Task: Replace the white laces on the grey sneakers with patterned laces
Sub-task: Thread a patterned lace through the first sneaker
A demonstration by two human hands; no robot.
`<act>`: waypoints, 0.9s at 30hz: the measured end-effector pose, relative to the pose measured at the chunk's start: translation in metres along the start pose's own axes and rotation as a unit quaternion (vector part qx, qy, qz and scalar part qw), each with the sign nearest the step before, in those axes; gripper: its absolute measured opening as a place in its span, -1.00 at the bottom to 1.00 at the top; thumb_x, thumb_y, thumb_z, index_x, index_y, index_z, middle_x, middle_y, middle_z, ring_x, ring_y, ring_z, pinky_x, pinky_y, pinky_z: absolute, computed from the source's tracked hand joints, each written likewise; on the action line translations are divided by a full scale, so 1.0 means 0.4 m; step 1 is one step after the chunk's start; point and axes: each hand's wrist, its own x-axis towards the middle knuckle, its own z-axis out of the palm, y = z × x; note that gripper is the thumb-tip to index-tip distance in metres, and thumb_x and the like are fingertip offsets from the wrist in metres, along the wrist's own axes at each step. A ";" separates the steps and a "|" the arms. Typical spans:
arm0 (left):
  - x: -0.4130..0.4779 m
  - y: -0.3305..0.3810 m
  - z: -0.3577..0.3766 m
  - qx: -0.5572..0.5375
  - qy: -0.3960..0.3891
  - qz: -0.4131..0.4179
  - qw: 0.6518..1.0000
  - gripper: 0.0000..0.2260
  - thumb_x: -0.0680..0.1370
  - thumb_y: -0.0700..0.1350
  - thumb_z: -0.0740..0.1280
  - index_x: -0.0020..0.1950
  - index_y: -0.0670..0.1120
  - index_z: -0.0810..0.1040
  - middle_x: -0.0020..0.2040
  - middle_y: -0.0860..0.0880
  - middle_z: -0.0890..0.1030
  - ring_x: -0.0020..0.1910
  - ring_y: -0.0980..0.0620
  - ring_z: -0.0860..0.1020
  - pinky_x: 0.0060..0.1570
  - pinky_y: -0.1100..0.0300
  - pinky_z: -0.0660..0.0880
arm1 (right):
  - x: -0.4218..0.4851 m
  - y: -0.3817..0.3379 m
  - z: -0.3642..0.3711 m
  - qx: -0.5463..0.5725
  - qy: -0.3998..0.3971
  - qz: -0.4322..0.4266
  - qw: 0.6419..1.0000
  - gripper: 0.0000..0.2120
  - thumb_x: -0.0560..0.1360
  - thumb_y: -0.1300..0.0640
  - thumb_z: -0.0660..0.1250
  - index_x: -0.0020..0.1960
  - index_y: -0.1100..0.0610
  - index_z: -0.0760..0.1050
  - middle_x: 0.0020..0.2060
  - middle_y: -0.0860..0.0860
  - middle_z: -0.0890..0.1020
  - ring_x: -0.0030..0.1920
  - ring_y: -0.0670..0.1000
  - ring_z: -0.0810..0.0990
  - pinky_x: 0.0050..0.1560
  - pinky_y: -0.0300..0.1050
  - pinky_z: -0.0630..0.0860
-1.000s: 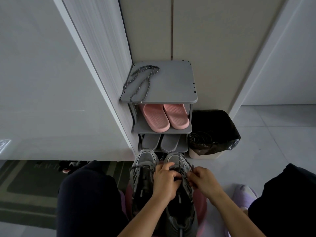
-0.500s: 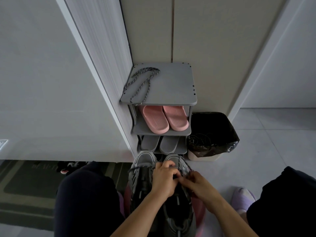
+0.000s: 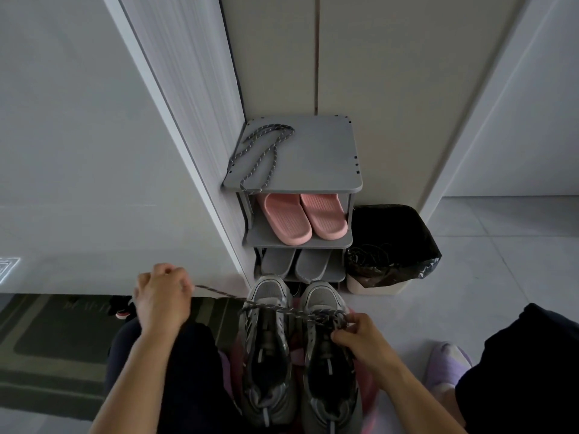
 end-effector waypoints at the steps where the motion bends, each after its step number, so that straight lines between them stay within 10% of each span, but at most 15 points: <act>1: -0.009 0.014 0.012 0.023 0.003 0.009 1.000 -0.90 0.52 -0.22 0.27 -0.08 -0.08 0.57 0.17 -0.09 0.48 0.10 -0.16 0.40 -0.02 0.05 0.34 | -0.003 -0.003 0.004 -0.003 0.004 -0.005 1.000 -0.85 0.42 0.40 0.31 -0.18 0.18 0.42 -0.40 0.03 0.49 -0.40 -0.07 0.48 -0.47 -0.38 0.41; 9: -0.204 0.282 0.171 -0.023 -0.144 0.374 0.916 -0.70 0.57 -0.19 0.19 0.29 -0.04 0.46 0.22 0.00 0.50 0.23 -0.01 0.36 0.27 0.16 0.25 | 0.013 0.011 0.004 -0.033 0.018 -0.007 0.999 -0.72 0.41 0.38 0.33 0.07 0.22 0.36 -0.31 0.05 0.46 -0.34 -0.07 0.43 -0.43 -0.41 0.37; 27: -0.150 0.228 0.078 -0.026 -0.266 0.277 0.923 -0.81 0.55 0.01 0.27 0.00 -0.06 0.58 -0.02 0.01 0.57 -0.05 0.03 0.55 -0.10 0.18 0.44 | 0.015 0.020 0.009 -0.121 0.025 -0.082 0.989 -0.75 0.41 0.31 0.33 0.00 0.04 0.43 -0.40 -0.01 0.39 -0.38 -0.07 0.36 -0.31 -0.25 0.33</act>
